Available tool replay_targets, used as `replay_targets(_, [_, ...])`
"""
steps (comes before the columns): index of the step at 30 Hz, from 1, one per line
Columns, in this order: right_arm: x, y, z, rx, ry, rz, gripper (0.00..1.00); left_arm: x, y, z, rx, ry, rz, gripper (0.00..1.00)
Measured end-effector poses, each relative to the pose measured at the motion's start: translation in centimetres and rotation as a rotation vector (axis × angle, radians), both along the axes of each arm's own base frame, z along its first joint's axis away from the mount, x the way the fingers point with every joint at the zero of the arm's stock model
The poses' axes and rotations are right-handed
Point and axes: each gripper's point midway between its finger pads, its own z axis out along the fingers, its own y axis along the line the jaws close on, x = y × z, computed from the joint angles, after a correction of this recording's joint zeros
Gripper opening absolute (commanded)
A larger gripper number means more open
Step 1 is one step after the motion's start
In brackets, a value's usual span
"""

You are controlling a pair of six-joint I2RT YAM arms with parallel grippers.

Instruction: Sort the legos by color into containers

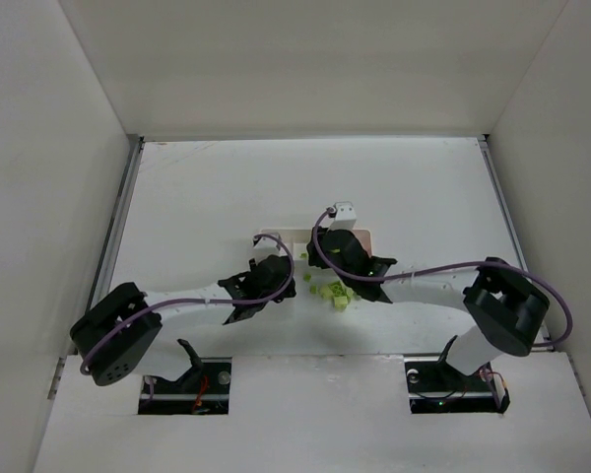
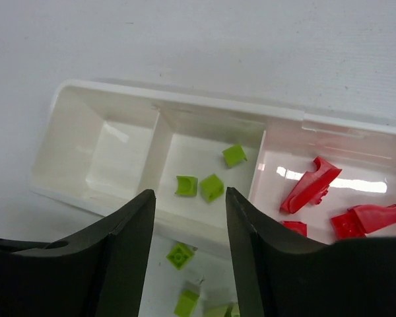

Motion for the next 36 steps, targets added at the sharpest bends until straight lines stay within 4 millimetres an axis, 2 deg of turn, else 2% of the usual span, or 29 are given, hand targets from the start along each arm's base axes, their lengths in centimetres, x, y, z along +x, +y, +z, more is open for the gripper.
replay_targets(2, [0.1,-0.1,0.0,-0.003,-0.002,0.000,0.57,-0.1,-0.1,-0.3,0.007,0.004,-0.005,0.44])
replay_targets(6, [-0.2,-0.3,1.3,0.021,-0.022,0.006,0.46,-0.1,-0.4,-0.7,0.018,0.009,-0.017,0.40])
replay_targets(8, [-1.1,-0.6,2.1,0.041,-0.034,0.016,0.44,0.0,-0.6,-0.8,0.019,0.008,-0.021,0.35])
replay_targets(11, [-3.4,0.0,2.3,0.058,-0.033,0.064,0.44,0.0,-0.7,-1.0,0.023,0.007,-0.026,0.22])
replay_targets(15, [-7.3,0.7,-0.5,0.039,0.023,0.137,0.44,0.0,-1.0,-0.9,0.025,0.002,-0.037,0.13])
replay_targets(19, [-9.3,-0.6,-3.0,0.016,0.082,0.138,0.44,-0.3,-0.8,-0.6,0.031,0.004,-0.044,0.12])
replay_targets(21, [-9.8,-0.8,-3.5,0.016,0.095,0.135,0.44,-0.3,-0.5,0.5,0.018,-0.012,-0.041,0.12])
replay_targets(24, [-10.5,-0.5,-3.7,0.030,0.107,0.145,0.43,0.3,-0.6,3.5,-0.037,-0.062,-0.028,0.12])
replay_targets(28, [-11.4,0.1,-3.7,0.041,0.115,0.163,0.43,2.4,-1.7,8.2,-0.116,-0.149,-0.009,0.13])
replay_targets(31, [-11.8,0.4,-3.7,0.050,0.122,0.170,0.43,4.2,-2.9,10.6,-0.141,-0.189,-0.005,0.14])
replay_targets(33, [-12.0,0.6,-3.8,0.053,0.122,0.174,0.43,5.6,-3.9,11.4,-0.142,-0.207,-0.008,0.15])
replay_targets(36, [-12.2,0.7,-4.2,0.050,0.130,0.175,0.44,7.4,-5.1,10.9,-0.123,-0.203,-0.014,0.16])
